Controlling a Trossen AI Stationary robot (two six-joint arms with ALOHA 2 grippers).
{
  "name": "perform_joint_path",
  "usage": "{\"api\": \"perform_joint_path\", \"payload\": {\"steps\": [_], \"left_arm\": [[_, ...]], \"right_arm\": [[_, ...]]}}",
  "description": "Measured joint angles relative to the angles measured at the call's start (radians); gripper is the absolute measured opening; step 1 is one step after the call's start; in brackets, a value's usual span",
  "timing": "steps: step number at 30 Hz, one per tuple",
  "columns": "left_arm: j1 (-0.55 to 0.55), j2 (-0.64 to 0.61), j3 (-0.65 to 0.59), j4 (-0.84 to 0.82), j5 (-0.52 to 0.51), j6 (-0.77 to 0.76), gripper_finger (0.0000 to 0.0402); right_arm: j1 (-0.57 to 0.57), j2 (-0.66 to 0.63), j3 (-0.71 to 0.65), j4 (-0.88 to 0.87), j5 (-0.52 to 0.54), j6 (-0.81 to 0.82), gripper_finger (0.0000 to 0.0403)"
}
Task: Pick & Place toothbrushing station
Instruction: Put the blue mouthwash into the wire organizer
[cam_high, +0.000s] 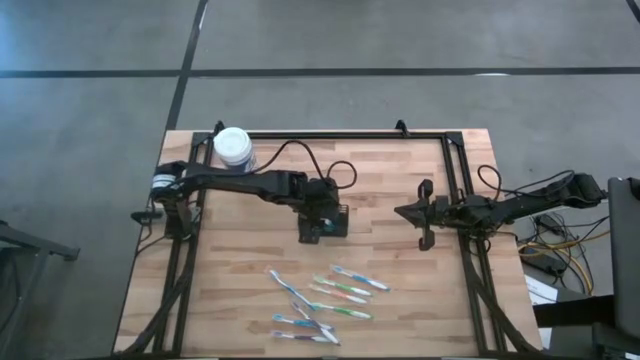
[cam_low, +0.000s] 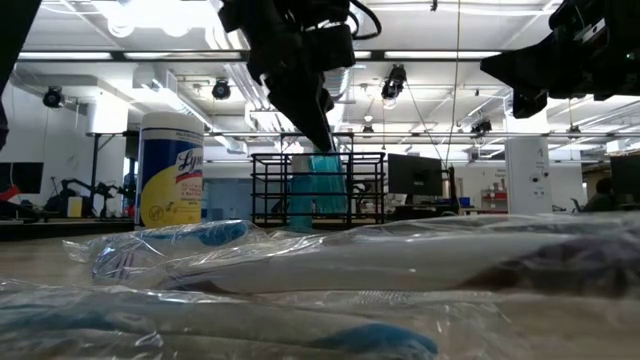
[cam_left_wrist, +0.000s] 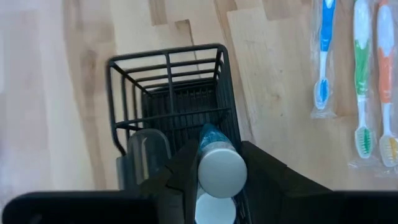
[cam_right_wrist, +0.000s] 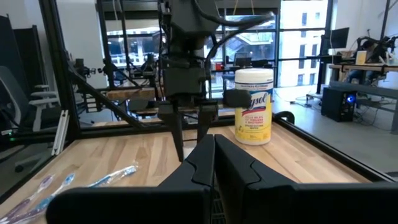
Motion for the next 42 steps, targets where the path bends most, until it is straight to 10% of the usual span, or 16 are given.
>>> {"api": "perform_joint_path", "payload": {"steps": [42], "left_arm": [[-0.011, 0.067, 0.099, -0.100, -0.027, 0.134, 0.0100]], "right_arm": [[0.000, 0.001, 0.000, 0.002, -0.001, -0.010, 0.0008]]}}
